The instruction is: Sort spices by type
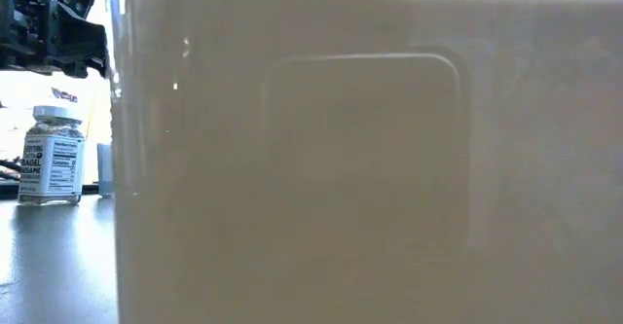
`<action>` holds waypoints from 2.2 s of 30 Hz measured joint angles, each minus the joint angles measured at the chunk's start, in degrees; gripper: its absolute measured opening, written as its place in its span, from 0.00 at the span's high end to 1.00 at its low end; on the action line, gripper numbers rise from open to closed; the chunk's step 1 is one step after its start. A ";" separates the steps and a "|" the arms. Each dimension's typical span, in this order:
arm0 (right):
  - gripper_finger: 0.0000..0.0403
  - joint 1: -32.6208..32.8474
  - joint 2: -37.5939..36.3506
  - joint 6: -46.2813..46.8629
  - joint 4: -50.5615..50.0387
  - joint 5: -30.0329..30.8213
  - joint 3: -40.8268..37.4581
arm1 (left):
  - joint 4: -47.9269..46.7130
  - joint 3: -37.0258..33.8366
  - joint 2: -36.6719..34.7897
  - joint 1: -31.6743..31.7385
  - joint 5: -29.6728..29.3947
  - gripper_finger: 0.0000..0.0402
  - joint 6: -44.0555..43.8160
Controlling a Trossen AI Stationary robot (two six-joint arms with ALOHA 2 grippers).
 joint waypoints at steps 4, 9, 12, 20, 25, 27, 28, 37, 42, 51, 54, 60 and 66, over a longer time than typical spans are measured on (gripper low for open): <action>0.28 -0.01 0.02 0.00 -0.02 0.02 -0.01 | -0.02 0.00 0.00 -0.01 0.00 0.30 0.01; 0.28 -0.02 0.00 0.00 -0.02 0.02 0.00 | -0.01 0.00 0.00 0.01 -0.01 0.30 0.01; 0.28 -0.02 0.02 0.00 -0.02 0.02 0.00 | 0.00 0.00 0.00 0.01 -0.02 0.30 0.01; 0.28 -0.02 0.02 0.00 -0.02 0.02 0.01 | -0.01 0.00 0.00 0.00 -0.01 0.30 0.01; 0.28 -0.02 0.02 0.00 -0.01 0.02 -0.02 | -0.02 0.00 0.00 0.01 0.00 0.30 0.01; 0.28 0.00 0.00 0.00 0.01 0.02 -0.01 | 0.00 0.00 0.00 0.01 -0.02 0.30 0.00; 0.28 -0.01 0.00 0.00 0.10 0.01 -0.02 | 0.00 0.00 0.00 0.00 -0.02 0.30 0.00; 0.28 0.00 -0.01 0.59 1.25 0.02 0.01 | -0.01 0.01 0.00 0.00 -0.02 0.30 0.01; 0.28 0.00 0.00 3.38 1.23 0.02 0.18 | 0.00 0.00 0.00 -0.01 0.00 0.30 0.01; 0.28 0.02 0.02 3.52 6.16 0.02 0.27 | -0.02 0.00 0.00 0.01 -0.02 0.30 0.01; 0.28 -0.03 0.00 3.58 9.53 0.08 1.11 | -0.02 0.00 0.00 0.00 -0.02 0.30 0.00; 0.28 -1.09 1.05 2.56 7.09 2.51 6.42 | -0.02 0.00 0.00 0.01 0.00 0.30 0.00; 0.28 -3.37 4.94 1.08 3.04 6.84 14.70 | 0.00 0.00 0.00 -0.01 -0.02 0.30 0.01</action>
